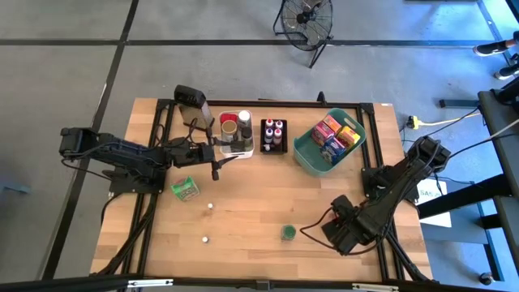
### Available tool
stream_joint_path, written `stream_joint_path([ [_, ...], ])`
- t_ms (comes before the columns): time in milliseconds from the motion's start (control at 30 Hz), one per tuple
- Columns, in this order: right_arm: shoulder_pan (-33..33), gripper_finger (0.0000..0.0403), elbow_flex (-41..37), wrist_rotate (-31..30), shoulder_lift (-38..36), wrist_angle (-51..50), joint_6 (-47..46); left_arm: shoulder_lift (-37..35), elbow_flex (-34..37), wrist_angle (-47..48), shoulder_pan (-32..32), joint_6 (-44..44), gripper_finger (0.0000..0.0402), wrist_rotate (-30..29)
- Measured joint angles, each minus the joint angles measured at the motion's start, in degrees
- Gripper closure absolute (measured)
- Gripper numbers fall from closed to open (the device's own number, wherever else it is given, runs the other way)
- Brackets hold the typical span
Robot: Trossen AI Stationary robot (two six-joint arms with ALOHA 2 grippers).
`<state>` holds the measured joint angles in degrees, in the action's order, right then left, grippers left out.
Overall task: Pick & Place Kitchen Items
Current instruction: Put the red cereal box into the green bin
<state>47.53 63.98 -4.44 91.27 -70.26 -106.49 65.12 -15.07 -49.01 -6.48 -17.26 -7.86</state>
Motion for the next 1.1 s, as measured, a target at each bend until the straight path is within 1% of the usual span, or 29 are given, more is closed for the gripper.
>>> stream_joint_path([
  [133,-2.0,0.0246,0.0,0.5,-3.2,-0.4,2.4,0.0,0.0,-0.1,0.0,0.0,0.0206,0.0],
  [233,-3.9,0.0247,1.7,-0.7,-5.6,-2.0,7.4,0.0,0.0,-0.1,0.0,0.0,0.0206,0.0],
  [333,-5.6,0.0247,4.8,-5.0,-8.3,-6.5,12.1,0.0,0.0,-0.1,0.0,0.0,0.0206,0.0],
  [467,-8.6,0.0247,10.2,-12.4,-11.8,-11.5,20.2,0.0,0.0,-0.1,0.0,-0.2,0.0206,0.0],
  [567,-11.7,0.0247,13.2,-19.3,-13.6,-11.7,28.6,0.0,0.0,-0.1,0.0,-0.3,0.0206,0.0],
  [633,-14.9,0.0247,14.4,-21.8,-14.2,-11.7,34.8,0.0,0.0,-0.1,0.0,-0.3,0.0206,0.0],
  [767,-22.6,0.0247,14.8,-22.2,-14.2,-11.9,44.4,0.0,0.0,-0.1,0.0,1.0,0.0206,0.0],
  [1000,-35.2,0.0248,14.9,-22.1,-13.7,-12.0,53.9,0.0,0.0,0.2,0.0,7.9,0.0206,0.0],
  [1100,-40.5,0.0248,15.2,-20.5,-13.7,-12.2,58.8,0.0,0.0,0.4,0.0,9.5,0.0206,0.0],
])
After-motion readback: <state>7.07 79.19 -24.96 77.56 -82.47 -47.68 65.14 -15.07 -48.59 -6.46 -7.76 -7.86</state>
